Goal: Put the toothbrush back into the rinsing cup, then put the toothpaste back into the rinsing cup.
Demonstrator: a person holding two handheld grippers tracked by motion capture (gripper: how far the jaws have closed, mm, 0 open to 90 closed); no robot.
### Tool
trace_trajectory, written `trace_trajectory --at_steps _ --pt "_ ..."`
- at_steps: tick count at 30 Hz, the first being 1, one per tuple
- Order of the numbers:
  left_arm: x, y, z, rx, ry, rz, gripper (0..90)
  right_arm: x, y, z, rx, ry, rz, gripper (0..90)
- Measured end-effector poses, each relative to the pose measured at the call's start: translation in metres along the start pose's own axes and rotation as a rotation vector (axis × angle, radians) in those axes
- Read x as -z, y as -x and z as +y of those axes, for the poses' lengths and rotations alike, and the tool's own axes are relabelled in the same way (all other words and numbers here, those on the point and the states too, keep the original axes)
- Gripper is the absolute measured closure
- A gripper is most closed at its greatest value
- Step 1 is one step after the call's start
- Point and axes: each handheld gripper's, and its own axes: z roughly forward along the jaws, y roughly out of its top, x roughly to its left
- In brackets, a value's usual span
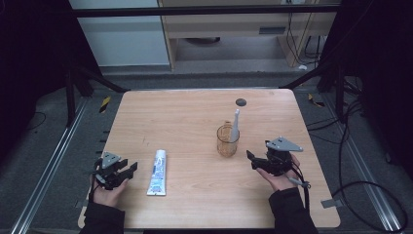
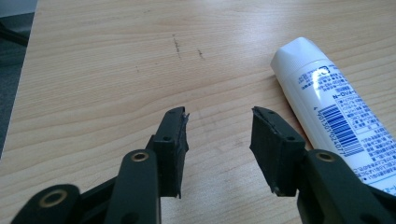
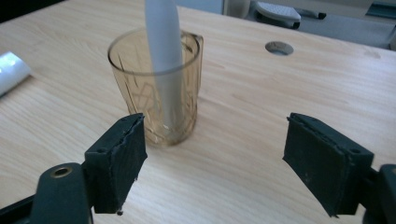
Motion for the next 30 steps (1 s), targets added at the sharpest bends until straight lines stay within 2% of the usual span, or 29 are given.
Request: trace_trajectory --at_steps 7,14,19,24,28,30 --pt "0.001 0.007 0.002 -0.031 -0.006 -0.019 60.8 0.006 0.011 -0.015 0.019 -0.040 -0.022 24.3" --pt "0.002 0.013 0.002 -0.066 -0.030 -0.047 66.0 0.010 0.014 -0.026 0.048 -0.078 -0.050 28.6" --pt "0.003 0.018 0.002 -0.087 -0.067 -0.081 70.2 0.012 0.017 -0.031 0.036 -0.088 -0.051 28.9" --pt "0.003 0.024 0.002 -0.106 -0.101 -0.120 72.3 0.013 0.016 -0.036 0.045 -0.104 -0.050 28.9" --pt "0.002 0.028 0.000 -0.116 -0.141 -0.150 74.6 0.013 0.016 -0.039 0.040 -0.110 -0.049 28.9" --pt "0.002 0.030 -0.001 -0.134 -0.165 -0.156 75.7 0.013 0.016 -0.039 0.041 -0.113 -0.050 29.0"
